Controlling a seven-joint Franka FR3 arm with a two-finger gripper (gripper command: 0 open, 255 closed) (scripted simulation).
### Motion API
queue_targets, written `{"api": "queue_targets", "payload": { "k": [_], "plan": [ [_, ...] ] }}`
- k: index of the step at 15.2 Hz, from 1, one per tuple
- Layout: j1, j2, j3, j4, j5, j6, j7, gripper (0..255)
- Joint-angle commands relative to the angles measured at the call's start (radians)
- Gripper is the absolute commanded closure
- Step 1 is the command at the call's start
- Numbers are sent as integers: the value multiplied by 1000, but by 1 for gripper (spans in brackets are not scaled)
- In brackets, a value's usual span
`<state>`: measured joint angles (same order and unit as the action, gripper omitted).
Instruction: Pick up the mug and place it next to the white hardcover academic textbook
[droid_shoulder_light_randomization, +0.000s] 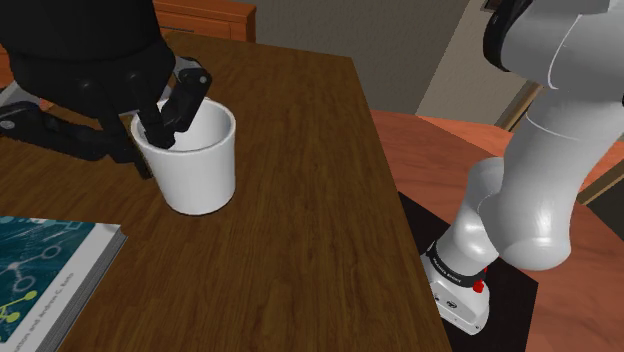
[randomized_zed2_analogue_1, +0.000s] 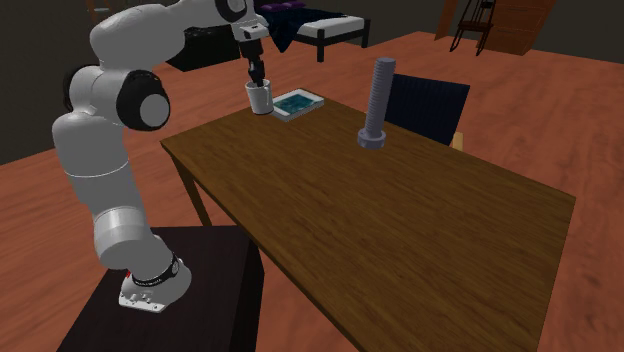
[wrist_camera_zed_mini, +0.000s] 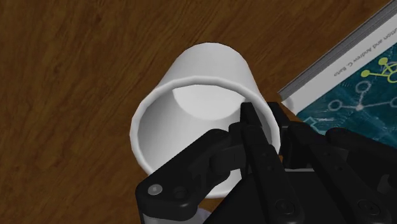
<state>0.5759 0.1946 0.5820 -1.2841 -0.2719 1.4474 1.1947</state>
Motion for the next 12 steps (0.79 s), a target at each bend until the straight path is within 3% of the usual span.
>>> {"api": "queue_targets", "payload": {
  "k": [1, 6, 12],
  "plan": [
    [48, 44, 19, 54, -29, -28, 54, 255],
    [209, 200, 43, 264, -126, -125, 169, 255],
    [156, 142, 46, 94, -86, -9, 180, 255]
  ]
}}
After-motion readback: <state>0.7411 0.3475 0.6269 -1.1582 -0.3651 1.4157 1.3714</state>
